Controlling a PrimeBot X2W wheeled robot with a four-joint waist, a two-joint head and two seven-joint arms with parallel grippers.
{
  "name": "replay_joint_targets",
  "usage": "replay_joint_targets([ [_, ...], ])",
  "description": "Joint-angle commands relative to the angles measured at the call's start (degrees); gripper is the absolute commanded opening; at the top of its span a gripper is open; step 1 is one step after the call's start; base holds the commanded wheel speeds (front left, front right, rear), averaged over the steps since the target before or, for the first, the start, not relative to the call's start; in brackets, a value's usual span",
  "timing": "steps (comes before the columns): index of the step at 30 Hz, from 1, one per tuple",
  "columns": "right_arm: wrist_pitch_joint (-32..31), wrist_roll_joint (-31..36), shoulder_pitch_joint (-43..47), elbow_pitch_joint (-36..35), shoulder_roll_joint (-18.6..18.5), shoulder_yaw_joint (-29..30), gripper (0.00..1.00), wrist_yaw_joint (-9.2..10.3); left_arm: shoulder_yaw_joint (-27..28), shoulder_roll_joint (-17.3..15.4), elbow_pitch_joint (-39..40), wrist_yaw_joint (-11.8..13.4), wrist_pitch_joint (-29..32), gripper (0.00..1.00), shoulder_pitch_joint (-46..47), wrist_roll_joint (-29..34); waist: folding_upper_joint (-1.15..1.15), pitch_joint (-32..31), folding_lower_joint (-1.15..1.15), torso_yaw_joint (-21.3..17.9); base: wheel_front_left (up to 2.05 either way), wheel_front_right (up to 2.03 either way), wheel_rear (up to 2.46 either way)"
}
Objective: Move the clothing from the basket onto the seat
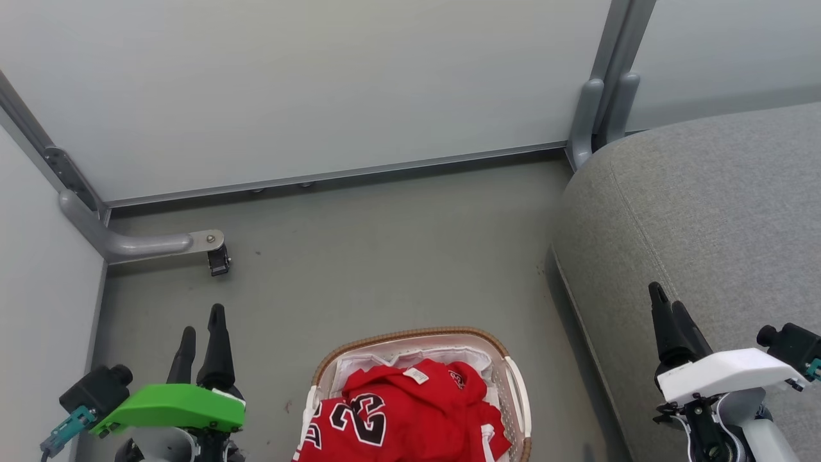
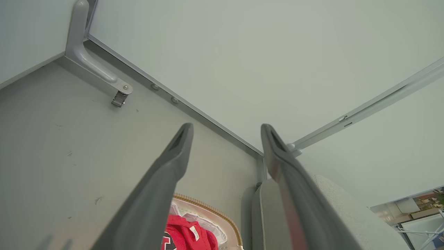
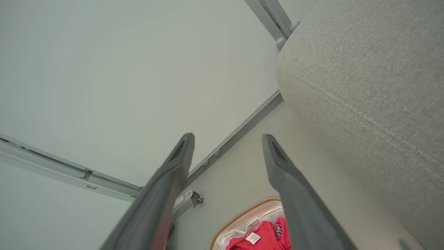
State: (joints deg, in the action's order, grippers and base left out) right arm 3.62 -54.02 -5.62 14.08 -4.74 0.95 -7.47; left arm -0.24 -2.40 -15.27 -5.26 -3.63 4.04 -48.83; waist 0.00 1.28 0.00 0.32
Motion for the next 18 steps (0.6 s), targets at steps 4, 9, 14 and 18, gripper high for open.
replay_joint_targets([
  [4, 1.41, 5.79, -1.46, -0.68, -0.94, -0.99, 1.00, -0.02, -1.53, -0.84, 0.07, 1.00, -1.33, 1.00, 0.05, 6.12, 0.00, 0.00, 0.00, 0.03, 0.00, 0.00, 0.00],
  [9, 2.35, 9.62, -1.54, -0.37, -1.13, -1.50, 1.00, -0.02, -2.60, -1.21, -0.41, 1.99, -2.26, 1.00, 0.02, 9.87, 0.00, 0.16, 0.00, 0.11, 0.00, 0.00, 0.00],
  [14, 3.15, 13.41, -1.74, 0.03, -1.35, -2.08, 1.00, -0.02, -3.43, -1.56, -1.15, 3.34, -3.08, 1.00, 0.03, 13.45, 0.00, 0.33, 0.00, 0.17, 0.00, 0.00, 0.00],
  [18, 3.78, 16.30, -1.63, 0.26, -1.32, -2.27, 1.00, -0.02, -4.03, -1.82, -1.37, 4.21, -3.71, 1.00, -0.06, 16.03, 0.00, 0.42, 0.00, 0.24, 0.00, 0.00, 0.00],
])
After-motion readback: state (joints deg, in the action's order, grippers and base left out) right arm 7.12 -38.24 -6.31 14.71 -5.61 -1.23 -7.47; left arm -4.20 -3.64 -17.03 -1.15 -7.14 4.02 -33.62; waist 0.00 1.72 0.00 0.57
